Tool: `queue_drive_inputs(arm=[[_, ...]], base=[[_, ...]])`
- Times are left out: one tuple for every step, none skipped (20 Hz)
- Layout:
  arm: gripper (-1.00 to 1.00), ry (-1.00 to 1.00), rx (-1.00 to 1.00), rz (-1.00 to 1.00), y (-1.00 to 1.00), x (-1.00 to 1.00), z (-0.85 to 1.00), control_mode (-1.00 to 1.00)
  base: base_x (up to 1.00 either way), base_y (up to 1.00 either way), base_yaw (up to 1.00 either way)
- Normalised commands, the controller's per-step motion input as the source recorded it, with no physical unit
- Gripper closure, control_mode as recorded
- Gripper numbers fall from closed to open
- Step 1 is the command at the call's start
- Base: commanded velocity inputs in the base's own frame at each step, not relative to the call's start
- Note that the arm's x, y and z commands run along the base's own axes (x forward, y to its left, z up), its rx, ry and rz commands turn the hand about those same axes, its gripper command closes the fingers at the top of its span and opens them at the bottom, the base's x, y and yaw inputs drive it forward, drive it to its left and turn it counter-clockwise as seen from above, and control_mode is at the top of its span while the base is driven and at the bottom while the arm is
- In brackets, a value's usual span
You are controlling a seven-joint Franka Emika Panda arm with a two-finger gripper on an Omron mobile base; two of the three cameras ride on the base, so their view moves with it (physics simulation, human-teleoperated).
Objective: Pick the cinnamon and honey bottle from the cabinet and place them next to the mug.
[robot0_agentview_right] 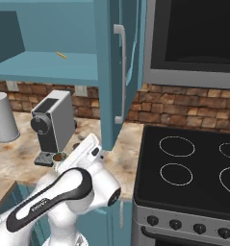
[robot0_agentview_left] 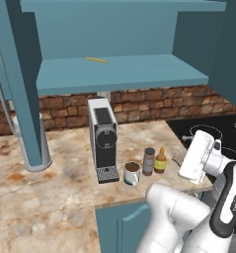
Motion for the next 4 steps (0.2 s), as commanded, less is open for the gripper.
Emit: queue_drive_inputs(arm=[[-1.0, 0.0, 0.0, -0.03, 0.33, 0.11, 0.89, -1.0], [-1.0, 0.0, 0.0, -0.06, 0.32, 0.12, 0.81, -1.0], [-1.0, 0.0, 0.0, -0.08, 0.31, 0.02, 0.79, -1.0], [-1.0, 0.0, 0.0, -0.08, 0.29, 0.0, 0.79, -1.0]], base=[[0.0, 0.0, 0.0], [0.0, 0.0, 0.0], [0.0, 0.0, 0.0], [0.0, 0.0, 0.0]])
